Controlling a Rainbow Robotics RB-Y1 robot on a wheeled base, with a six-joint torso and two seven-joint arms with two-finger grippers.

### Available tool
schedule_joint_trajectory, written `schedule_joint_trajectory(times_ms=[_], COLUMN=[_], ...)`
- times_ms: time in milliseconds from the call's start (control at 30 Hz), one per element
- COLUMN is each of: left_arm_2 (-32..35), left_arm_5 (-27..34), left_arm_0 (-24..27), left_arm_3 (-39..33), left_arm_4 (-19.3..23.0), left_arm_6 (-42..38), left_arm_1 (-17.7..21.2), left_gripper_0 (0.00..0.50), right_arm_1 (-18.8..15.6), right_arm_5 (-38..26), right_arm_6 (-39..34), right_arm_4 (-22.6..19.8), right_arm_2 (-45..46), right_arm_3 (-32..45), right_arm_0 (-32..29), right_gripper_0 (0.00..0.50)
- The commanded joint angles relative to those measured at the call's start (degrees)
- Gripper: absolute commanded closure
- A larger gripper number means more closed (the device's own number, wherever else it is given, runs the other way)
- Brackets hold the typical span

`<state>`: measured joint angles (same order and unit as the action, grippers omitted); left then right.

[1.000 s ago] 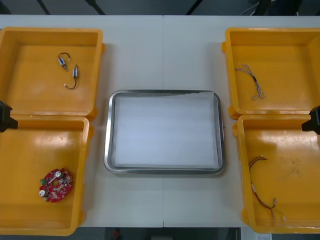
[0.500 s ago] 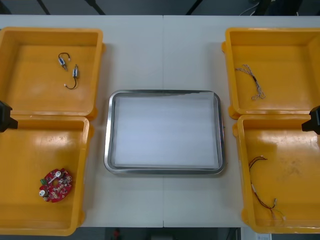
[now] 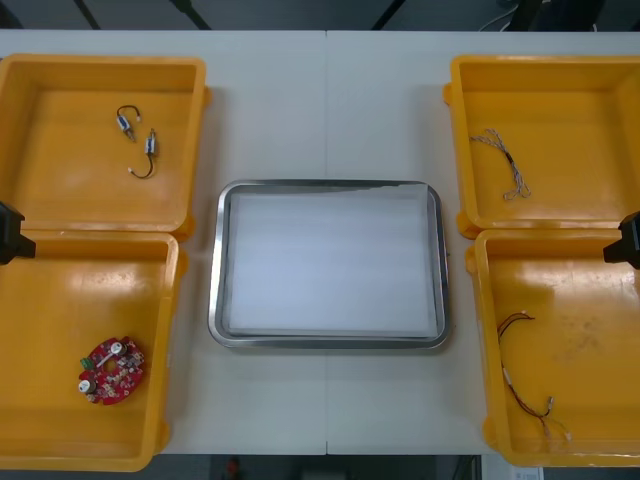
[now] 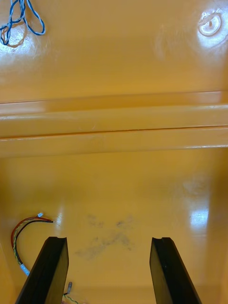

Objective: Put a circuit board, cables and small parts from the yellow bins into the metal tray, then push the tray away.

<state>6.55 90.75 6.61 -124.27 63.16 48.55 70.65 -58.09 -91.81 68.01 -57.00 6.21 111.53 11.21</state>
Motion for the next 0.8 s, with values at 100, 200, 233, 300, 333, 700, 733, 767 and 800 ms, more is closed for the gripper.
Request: schedule_joint_trajectory(times_ms=[100,200,233,300,333,700,733,767,800], left_arm_2=[0.2,0.2,0.3,0.3,0.3,0.0,-0.3,-1.0,-1.7], left_arm_5=[-0.7,-2.4,-2.5,-2.5,-2.5,-10.7,-10.9,-11.3,-11.7], left_arm_0=[-2.6,-3.0,-3.1,-3.3,-3.4,-10.0,-10.0,-9.9,-10.0], left_arm_3=[-0.5,-1.1,-1.0,-1.0,-1.0,-1.1,-1.1,-1.1,-1.3], left_arm_4=[0.0,-0.1,-0.1,0.0,0.1,0.1,0.1,-0.1,-0.7], left_arm_6=[-2.1,-2.1,-2.1,-2.1,-2.1,-2.2,-2.1,-2.0,-2.0], left_arm_1=[1.2,1.5,1.4,1.5,1.4,1.3,1.3,1.3,1.3], left_gripper_0=[0.0,0.0,0.0,0.0,0.0,0.0,0.0,0.0,0.0], right_arm_1=[0.5,0.8,0.7,0.0,-0.2,1.0,1.1,1.8,2.2], right_arm_5=[-0.3,-0.5,-0.5,-1.5,-2.0,-6.3,-6.3,-6.3,-6.1], right_arm_6=[2.3,2.4,2.4,2.2,2.3,2.4,2.4,2.3,2.2], right_arm_4=[0.1,-0.2,-0.2,-0.3,-0.3,0.0,0.3,0.9,1.5], right_arm_2=[-0.3,-0.9,-0.8,-0.6,-0.5,-0.4,-0.4,-0.4,-0.3], right_arm_3=[0.3,0.4,0.5,1.8,2.0,12.8,13.5,15.0,16.4], right_arm_0=[-0.7,-1.5,-1.5,-1.3,-1.3,-6.0,-6.7,-7.9,-9.1], right_gripper_0=[0.0,0.0,0.0,0.0,0.0,0.0,0.0,0.0,0.0])
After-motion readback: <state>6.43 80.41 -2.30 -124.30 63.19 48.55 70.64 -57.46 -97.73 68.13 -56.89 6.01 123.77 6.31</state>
